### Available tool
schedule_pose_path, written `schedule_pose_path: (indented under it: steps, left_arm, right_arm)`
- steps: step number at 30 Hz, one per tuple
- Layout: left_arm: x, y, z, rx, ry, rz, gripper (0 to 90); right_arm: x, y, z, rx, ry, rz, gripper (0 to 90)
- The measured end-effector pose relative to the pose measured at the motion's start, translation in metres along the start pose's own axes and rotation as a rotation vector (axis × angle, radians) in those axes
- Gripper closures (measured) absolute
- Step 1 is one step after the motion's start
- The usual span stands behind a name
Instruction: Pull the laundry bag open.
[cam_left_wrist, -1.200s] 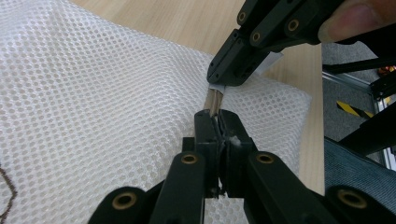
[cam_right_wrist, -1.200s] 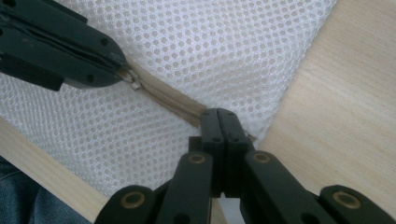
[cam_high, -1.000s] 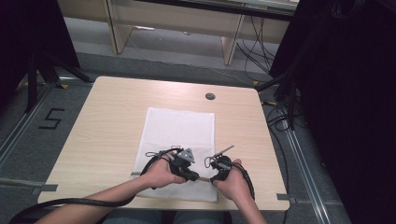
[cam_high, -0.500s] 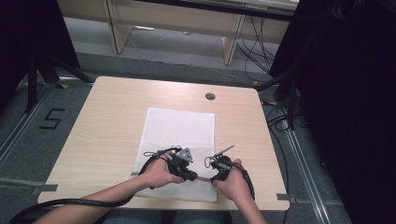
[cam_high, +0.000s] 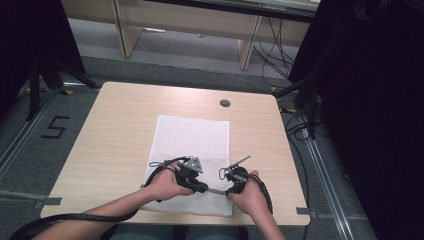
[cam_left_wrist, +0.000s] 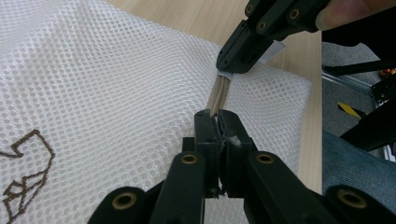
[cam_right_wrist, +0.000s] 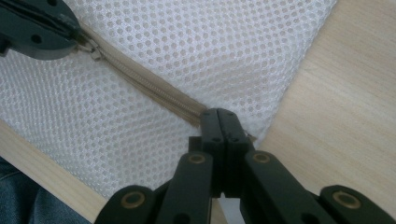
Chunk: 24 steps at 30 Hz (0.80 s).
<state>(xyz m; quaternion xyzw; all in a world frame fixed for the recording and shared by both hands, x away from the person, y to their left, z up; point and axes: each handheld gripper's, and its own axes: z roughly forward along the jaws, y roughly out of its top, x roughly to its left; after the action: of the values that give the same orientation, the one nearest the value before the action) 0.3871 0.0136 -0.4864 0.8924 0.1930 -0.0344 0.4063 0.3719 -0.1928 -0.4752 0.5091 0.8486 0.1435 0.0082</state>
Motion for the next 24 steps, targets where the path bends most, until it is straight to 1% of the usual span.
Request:
schedule_pose_path:
  steps: [2,8,9,10,12,18,19,20,21,22,23,24]
  left_arm:
    - [0.0000,-0.0004,-0.0002,-0.004,-0.006,-0.006,87.0]
    - [-0.0004,-0.0007,-0.0003,-0.004,-0.005,0.000,87.0]
    - [-0.0009,-0.0009,-0.0003,-0.004,-0.004,-0.009,87.0]
    - [-0.0003,-0.0008,-0.0004,-0.004,-0.006,0.001,87.0]
    - [-0.0011,-0.0010,-0.0004,-0.003,-0.005,-0.011,87.0]
    - [-0.0011,-0.0008,-0.0007,-0.002,-0.004,-0.011,87.0]
    - [-0.0012,-0.0008,-0.0007,-0.002,-0.004,-0.009,87.0]
    - [-0.0007,-0.0006,-0.0008,-0.001,-0.006,0.002,87.1]
    - [-0.0009,-0.0008,-0.0008,-0.001,-0.005,-0.003,87.1]
    - [-0.0010,-0.0008,-0.0009,-0.002,-0.003,-0.009,87.1]
    - [-0.0009,-0.0007,-0.0008,-0.001,-0.004,-0.009,87.1]
    - [-0.0003,-0.0005,-0.0007,-0.001,-0.006,-0.001,87.1]
  right_arm:
    - [0.0001,0.0001,-0.0001,0.001,-0.002,0.000,90.0]
    - [-0.0001,0.0000,0.0000,0.000,0.000,0.000,90.0]
    - [-0.0002,0.0000,0.0000,0.000,0.000,0.000,90.0]
    - [-0.0003,-0.0001,0.0000,-0.001,0.000,-0.001,90.0]
    - [-0.0004,0.0000,-0.0002,-0.001,-0.001,-0.002,90.0]
    - [-0.0002,0.0000,0.0000,-0.001,-0.003,-0.003,90.0]
    - [-0.0001,0.0000,0.0001,0.000,0.002,-0.002,90.0]
    - [-0.0001,0.0001,-0.0002,0.000,-0.003,-0.002,90.0]
    - [0.0000,0.0001,-0.0001,0.000,0.000,-0.003,90.0]
    - [0.0001,0.0000,-0.0002,0.000,-0.001,-0.002,90.0]
    - [-0.0007,0.0002,-0.0003,0.007,-0.008,-0.016,90.0]
    - [-0.0016,0.0000,0.0004,0.010,-0.020,-0.021,90.0]
